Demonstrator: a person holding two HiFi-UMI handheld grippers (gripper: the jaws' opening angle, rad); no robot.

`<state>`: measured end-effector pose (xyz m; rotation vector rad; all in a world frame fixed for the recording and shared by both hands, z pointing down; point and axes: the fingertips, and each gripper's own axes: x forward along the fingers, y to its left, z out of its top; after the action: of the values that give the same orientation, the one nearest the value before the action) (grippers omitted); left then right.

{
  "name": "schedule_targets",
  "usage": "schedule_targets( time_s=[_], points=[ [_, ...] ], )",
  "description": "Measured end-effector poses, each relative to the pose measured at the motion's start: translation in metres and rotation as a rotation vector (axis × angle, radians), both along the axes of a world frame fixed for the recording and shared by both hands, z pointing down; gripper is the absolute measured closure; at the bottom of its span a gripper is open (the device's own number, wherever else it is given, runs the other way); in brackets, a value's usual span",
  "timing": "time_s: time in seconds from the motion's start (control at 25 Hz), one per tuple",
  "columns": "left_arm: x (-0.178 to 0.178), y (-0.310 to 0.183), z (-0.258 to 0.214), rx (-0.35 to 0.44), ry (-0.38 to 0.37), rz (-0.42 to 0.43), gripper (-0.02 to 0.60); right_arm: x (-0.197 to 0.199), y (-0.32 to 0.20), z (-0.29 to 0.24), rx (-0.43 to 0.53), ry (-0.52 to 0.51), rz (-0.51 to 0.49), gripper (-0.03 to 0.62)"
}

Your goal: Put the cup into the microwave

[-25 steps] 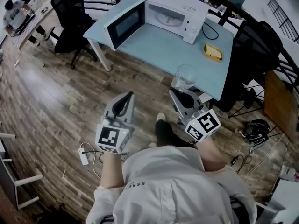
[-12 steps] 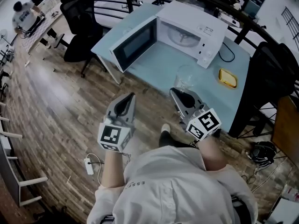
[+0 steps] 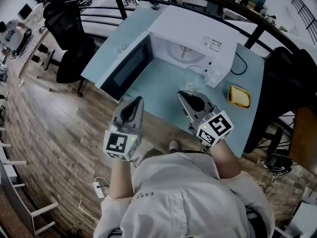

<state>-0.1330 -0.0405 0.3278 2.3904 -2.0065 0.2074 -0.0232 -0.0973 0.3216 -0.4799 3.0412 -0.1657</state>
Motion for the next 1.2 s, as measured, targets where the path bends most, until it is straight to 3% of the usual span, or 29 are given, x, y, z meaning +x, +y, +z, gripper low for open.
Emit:
schedule_targets(
  time_s=[0.32,0.72,0.96,1.2],
  points=[
    [-0.011,-0.075,0.018,-0.046,0.017,0.121,0.578,-0.017,-0.055,0.026,-0.061,0.026,0.065,0.577],
    [-0.025,-0.143,0.034,-0.091,0.044,0.343,0.578,-0.060,-0.111,0.069,-0.134,0.073,0.171,0.577],
    [-0.031,-0.177,0.061,-0.125,0.120,0.389,0.578,-0.075,-0.152,0.102,-0.167,0.094,0.183,0.577],
    [-0.034,-0.201,0.080,-0.138,0.138,0.417,0.578,-0.085,-0.190,0.139,-0.213,0.116,0.199,0.577]
  ],
)
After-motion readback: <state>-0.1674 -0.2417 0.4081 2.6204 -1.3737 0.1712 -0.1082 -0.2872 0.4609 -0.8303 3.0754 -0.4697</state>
